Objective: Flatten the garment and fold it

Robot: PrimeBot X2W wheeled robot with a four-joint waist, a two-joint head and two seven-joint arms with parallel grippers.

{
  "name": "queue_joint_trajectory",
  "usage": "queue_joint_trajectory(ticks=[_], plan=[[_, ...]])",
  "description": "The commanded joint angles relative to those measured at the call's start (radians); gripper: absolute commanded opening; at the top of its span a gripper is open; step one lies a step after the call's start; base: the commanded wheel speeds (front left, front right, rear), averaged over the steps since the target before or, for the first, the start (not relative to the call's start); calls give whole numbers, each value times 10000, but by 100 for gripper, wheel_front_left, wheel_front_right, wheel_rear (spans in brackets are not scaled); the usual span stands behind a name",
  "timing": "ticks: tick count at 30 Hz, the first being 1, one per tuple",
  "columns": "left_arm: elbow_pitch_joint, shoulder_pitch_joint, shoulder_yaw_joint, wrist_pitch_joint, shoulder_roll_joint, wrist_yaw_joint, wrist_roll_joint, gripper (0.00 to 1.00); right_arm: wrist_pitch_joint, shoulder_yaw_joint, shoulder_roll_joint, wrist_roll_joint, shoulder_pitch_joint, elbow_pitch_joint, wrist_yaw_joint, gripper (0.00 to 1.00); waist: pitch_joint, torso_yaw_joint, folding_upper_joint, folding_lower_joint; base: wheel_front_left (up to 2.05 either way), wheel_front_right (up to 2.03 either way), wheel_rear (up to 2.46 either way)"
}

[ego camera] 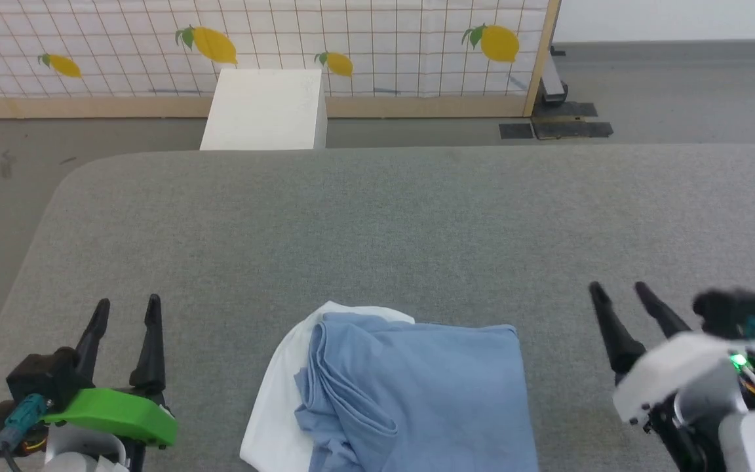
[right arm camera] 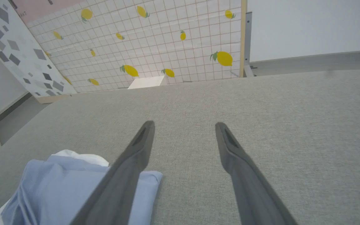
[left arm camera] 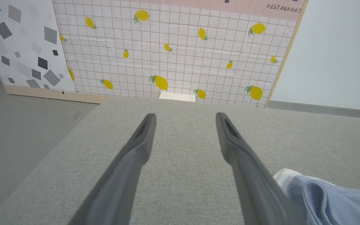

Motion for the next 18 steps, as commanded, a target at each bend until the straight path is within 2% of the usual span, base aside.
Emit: queue_joint_trajectory(ticks=[1, 6, 10, 13, 18], plan=[[-39, -96, 63, -43, 95, 36, -52, 100, 890, 251, -188, 244, -280, -176, -15, 100, 112, 47, 44, 0, 0, 0, 0], [-123, -132, 177, -44, 124, -3, -158, 100, 4723, 1234, -704, 696, -797, -690, -15, 100, 452, 182, 44, 0, 0, 0, 0], [-162, -251, 244, -44, 109, -68, -232, 100, 6987, 1789, -726, 326, -998, -682, -15, 100, 803, 347, 44, 0, 0, 0, 0], [-179, -396, 310, -44, 95, -128, -275, 100, 7883, 2202, -551, -68, -1145, -518, -15, 100, 1066, 488, 44, 0, 0, 0, 0], [-160, -605, 410, -45, 58, -237, -288, 100, 8303, 2540, -65, -784, -1325, 221, -15, 100, 1419, 733, 44, 0, 0, 0, 0]])
